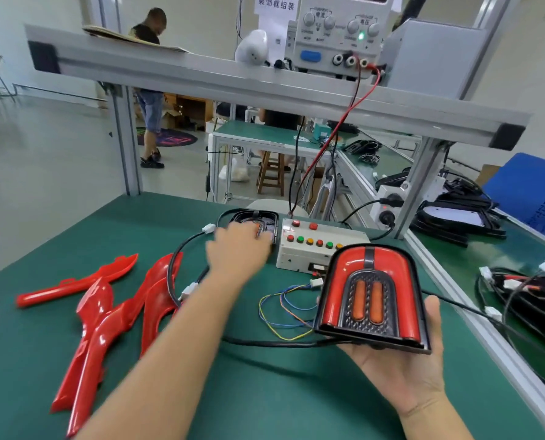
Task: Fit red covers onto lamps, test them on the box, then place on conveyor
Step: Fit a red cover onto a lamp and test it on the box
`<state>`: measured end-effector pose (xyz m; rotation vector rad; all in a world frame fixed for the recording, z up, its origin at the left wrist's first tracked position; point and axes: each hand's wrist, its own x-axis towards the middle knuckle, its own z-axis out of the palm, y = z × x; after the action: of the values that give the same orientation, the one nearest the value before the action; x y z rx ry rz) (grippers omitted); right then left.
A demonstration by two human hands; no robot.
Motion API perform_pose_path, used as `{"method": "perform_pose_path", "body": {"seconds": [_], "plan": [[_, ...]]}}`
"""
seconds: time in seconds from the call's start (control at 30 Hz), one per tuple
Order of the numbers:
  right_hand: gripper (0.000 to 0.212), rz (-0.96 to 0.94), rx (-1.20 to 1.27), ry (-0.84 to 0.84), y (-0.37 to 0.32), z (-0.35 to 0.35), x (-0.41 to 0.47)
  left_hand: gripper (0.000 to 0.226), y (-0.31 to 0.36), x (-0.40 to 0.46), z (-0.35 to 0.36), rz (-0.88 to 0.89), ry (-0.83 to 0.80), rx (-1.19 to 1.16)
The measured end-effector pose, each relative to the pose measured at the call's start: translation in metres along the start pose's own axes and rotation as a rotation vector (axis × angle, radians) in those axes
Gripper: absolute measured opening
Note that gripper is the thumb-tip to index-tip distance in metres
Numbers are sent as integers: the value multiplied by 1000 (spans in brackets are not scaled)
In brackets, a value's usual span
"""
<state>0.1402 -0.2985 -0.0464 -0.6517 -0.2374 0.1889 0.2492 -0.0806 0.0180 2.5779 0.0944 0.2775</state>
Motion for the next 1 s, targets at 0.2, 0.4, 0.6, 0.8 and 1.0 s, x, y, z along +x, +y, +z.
{"method": "perform_pose_path", "body": {"seconds": [0.2,0.4,0.6,0.8,1.0], "plan": [[82,65,120,-94,1,-4,3,38,-86,38,-22,-287,-137,377],[88,35,67,-40,2,2,1,6,-113,34,-13,-318,-33,220],[90,23,23,44,0,4,1,7,-123,48,-21,-387,-32,34],[88,27,48,71,-2,3,0,10,-136,58,-39,-397,31,-319],[84,-7,64,41,-4,2,1,14,-91,31,-52,-143,232,-181]]}}
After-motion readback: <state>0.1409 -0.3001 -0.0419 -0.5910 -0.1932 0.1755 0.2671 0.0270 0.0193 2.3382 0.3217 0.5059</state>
